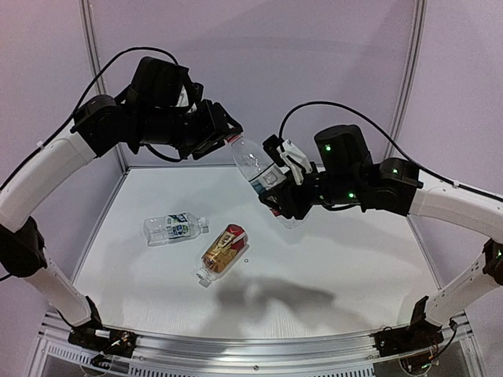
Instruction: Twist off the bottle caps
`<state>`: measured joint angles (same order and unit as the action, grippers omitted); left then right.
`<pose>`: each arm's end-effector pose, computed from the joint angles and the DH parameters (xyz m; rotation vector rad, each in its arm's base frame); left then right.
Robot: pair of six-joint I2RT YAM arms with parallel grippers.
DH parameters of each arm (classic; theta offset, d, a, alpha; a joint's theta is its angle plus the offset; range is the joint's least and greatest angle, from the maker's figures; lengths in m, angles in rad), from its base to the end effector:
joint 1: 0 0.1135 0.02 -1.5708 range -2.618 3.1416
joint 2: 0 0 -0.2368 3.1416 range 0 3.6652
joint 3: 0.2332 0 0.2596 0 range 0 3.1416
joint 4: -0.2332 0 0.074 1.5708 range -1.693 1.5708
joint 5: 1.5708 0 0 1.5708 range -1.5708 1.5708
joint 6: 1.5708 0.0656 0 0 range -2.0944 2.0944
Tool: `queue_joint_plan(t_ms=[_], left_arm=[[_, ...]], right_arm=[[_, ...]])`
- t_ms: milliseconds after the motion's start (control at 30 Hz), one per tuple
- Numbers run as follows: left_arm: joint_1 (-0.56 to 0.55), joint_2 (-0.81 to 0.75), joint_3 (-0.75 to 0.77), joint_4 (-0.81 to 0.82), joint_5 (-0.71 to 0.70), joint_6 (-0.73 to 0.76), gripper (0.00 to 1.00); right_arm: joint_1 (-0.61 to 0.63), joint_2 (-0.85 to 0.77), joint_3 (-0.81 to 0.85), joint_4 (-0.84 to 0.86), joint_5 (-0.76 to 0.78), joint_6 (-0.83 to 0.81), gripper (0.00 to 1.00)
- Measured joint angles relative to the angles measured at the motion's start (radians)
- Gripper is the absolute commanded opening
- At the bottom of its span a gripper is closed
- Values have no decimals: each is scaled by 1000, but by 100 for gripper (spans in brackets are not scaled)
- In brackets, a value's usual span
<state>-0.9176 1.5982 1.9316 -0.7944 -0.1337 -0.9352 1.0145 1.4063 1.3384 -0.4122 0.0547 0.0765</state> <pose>0.2318 -0.2885 0.4277 -0.1099 2.1841 -0.9949 0.1937 0.3047 0.3254 -0.9216 1.8962 0.6143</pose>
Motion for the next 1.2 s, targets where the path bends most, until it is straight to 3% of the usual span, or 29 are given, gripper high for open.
queue_joint_plan(t_ms=[133, 233, 433, 567, 900, 1200], left_arm=[[-28, -39, -23, -2, 21, 82, 94], [-35, -108, -69, 3, 21, 171, 96], [-7, -299, -179, 76, 118, 351, 93], [10, -363, -206, 137, 211, 415, 81], [11, -259, -159, 263, 416, 436, 69], [0, -229, -152, 294, 478, 426, 59]], right_arm=[[0, -6, 0, 44, -37, 22, 51], [-1, -22, -3, 52, -86, 44, 53], [-1, -103, -62, 113, -272, 116, 55], [0, -135, -86, 189, -413, 176, 54], [0, -138, -98, 333, -581, 267, 53], [-3, -128, -98, 359, -624, 293, 53]])
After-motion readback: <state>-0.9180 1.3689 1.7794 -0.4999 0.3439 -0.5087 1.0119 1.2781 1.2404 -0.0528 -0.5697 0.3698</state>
